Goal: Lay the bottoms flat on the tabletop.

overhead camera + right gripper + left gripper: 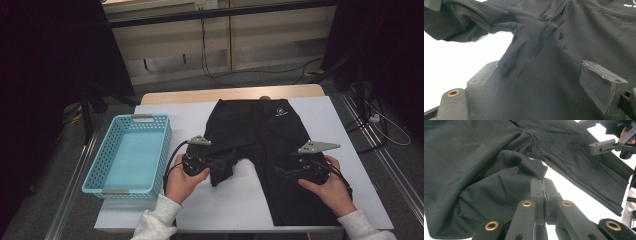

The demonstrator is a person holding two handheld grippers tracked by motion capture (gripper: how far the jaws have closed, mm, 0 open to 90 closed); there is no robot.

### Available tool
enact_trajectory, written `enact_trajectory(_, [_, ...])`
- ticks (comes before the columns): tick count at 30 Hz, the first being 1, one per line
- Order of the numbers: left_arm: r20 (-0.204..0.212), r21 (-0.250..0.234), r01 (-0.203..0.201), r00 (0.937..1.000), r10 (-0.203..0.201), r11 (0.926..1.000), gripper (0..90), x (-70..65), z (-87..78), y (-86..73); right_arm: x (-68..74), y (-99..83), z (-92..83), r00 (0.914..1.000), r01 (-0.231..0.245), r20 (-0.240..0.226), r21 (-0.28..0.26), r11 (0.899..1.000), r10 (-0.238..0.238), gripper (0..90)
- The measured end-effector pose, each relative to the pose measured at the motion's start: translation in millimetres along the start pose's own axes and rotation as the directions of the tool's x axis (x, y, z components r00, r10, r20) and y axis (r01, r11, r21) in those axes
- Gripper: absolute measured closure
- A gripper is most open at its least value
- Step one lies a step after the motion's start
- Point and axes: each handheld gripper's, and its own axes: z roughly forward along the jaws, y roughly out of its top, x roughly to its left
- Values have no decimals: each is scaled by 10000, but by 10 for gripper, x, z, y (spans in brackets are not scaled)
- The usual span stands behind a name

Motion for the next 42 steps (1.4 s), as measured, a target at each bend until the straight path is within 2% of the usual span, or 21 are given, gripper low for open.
enact_trajectory(11, [-267, -108, 118, 9996, -121, 9999, 887, 20, -121, -35, 50, 38, 52, 9996, 181, -194, 1, 9998, -181, 173])
enact_trajectory(19, [-587, -172, 470, 9971, -479, 9987, 887, 65, -205, -123, 71, 75, 116, 9991, 286, -330, 105, 9995, -282, 173])
enact_trajectory(21, [-789, -261, 555, 9952, -574, 9981, 887, 68, -238, -148, 83, 90, 135, 9986, 366, -380, 101, 9993, -361, 173])
enact_trajectory(22, [-724, -203, 575, 9956, -588, 9981, 886, 85, -267, -158, 88, 95, 145, 9985, 377, -408, 95, 9992, -373, 173])
enact_trajectory(27, [-952, -324, 1061, 9895, -1087, 9938, 887, 155, -384, -252, 114, 111, 194, 9972, 534, -534, 262, 9982, -519, 173])
enact_trajectory(30, [-1097, -329, 1099, 9875, -1129, 9934, 886, 179, -429, -291, 120, 120, 210, 9969, 558, -561, 264, 9981, -543, 172])
enact_trajectory(35, [-951, -371, 1056, 9895, -1087, 9937, 886, 159, -407, -279, 145, 131, 230, 9962, 631, -619, 299, 9976, -612, 172])
enact_trajectory(42, [-463, -242, 608, 9970, -618, 9979, 887, 32, -267, -178, 161, 123, 234, 9960, 643, -644, 330, 9974, -621, 171])
